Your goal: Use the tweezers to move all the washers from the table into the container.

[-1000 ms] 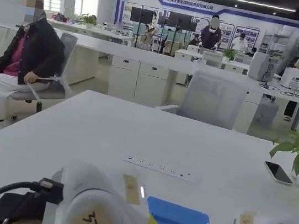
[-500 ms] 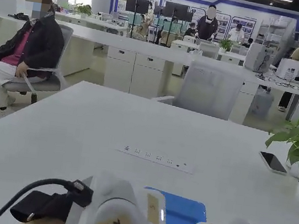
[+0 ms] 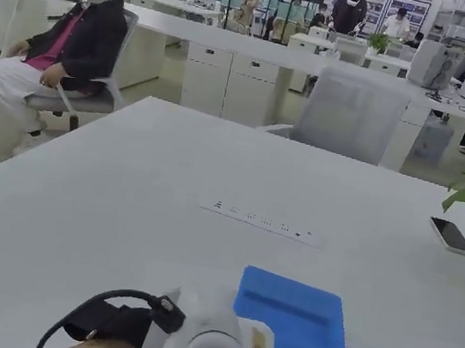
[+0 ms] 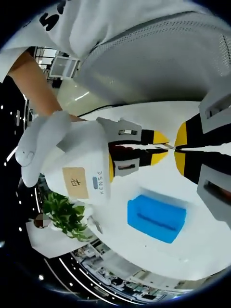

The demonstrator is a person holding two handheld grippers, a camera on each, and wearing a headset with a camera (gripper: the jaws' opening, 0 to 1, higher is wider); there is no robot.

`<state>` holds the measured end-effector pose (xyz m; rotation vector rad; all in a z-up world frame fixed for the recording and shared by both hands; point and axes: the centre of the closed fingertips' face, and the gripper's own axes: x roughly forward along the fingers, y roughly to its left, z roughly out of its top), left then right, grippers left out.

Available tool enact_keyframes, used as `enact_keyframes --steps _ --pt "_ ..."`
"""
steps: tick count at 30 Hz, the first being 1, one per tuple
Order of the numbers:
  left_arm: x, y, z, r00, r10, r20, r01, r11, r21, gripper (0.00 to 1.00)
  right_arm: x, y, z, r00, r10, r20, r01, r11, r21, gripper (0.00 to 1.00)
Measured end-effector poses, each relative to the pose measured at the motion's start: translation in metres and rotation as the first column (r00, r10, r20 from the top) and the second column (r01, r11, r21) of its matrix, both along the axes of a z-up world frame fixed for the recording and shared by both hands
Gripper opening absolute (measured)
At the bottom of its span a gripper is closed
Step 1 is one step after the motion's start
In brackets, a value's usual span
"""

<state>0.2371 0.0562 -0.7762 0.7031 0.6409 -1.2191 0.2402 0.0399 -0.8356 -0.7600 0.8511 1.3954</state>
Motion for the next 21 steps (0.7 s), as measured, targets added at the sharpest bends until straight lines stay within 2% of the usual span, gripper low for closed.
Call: enact_keyframes --steps 2,3,5,7,8,9,10,12,13,14,15,17,18,19,21 --pt "0.0 0.003 -0.011 0.999 0.008 -0.033 -0.008 1.0 -0.002 0.0 -0.002 -0.003 -0.005 0.998 -0.06 -0.03 0.06 0.998 0.015 0.06" --pt "0.001 0.004 -0.016 0.999 0.007 -0.033 -0.007 1.0 0.003 0.0 0.003 -0.004 -0.005 0.996 -0.086 0.004 0.086 0.995 0.039 0.06" --pt "0.001 0.008 -0.026 0.999 -0.006 -0.036 0.007 1.0 0.023 0.0 0.003 -0.007 -0.005 0.994 -0.112 0.021 0.11 0.992 0.058 0.06" --pt "0.002 0.007 -0.032 0.999 -0.003 -0.046 0.004 1.0 0.012 0.0 0.005 -0.01 0.004 0.983 -0.181 0.026 0.178 0.98 0.094 0.08" --pt "0.001 0.008 -0.035 0.998 0.003 -0.057 -0.002 1.0 0.024 0.0 0.004 -0.013 0.011 0.972 -0.236 0.01 0.233 0.964 0.126 0.1" --pt "0.002 0.009 -0.037 0.999 -0.013 -0.038 0.014 0.999 0.038 0.0 0.003 -0.015 0.015 0.962 -0.274 -0.007 0.272 0.951 0.146 0.11" --pt "0.003 0.011 -0.04 0.999 -0.028 -0.027 0.03 0.998 0.055 0.0 0.004 -0.022 0.022 0.94 -0.342 -0.025 0.34 0.924 0.173 0.14" --pt "0.004 0.012 -0.045 0.999 -0.048 -0.025 0.05 0.996 0.076 0.0 0.001 -0.03 0.03 0.911 -0.409 -0.054 0.411 0.889 0.204 0.19" --pt "0.005 0.013 -0.05 0.998 -0.055 -0.029 0.058 0.994 0.092 0.0 -0.001 -0.038 0.038 0.883 -0.465 -0.072 0.468 0.854 0.227 0.22" --pt "0.005 0.013 -0.054 0.997 -0.063 -0.036 0.066 0.993 0.1 0.0 -0.002 -0.042 0.043 0.868 -0.491 -0.079 0.494 0.834 0.245 0.25" --pt "0.007 0.012 -0.059 0.997 -0.06 -0.039 0.064 0.993 0.102 0.0 -0.005 -0.048 0.05 0.843 -0.529 -0.096 0.534 0.804 0.261 0.28" --pt "0.007 0.012 -0.065 0.997 -0.064 -0.044 0.069 0.992 0.111 0.0 -0.007 -0.056 0.058 0.81 -0.575 -0.113 0.581 0.762 0.285 0.32" --pt "0.008 0.014 -0.07 0.997 -0.062 -0.049 0.069 0.988 0.135 0.0 -0.008 -0.063 0.062 0.783 -0.609 -0.124 0.616 0.732 0.293 0.35" --pt "0.009 0.016 -0.072 0.997 -0.061 -0.046 0.068 0.986 0.15 0.0 -0.009 -0.067 0.063 0.765 -0.63 -0.136 0.638 0.712 0.292 0.38" --pt "0.009 0.016 -0.074 0.997 -0.06 -0.052 0.067 0.985 0.159 0.0 -0.01 -0.072 0.068 0.741 -0.656 -0.142 0.663 0.682 0.308 0.43"
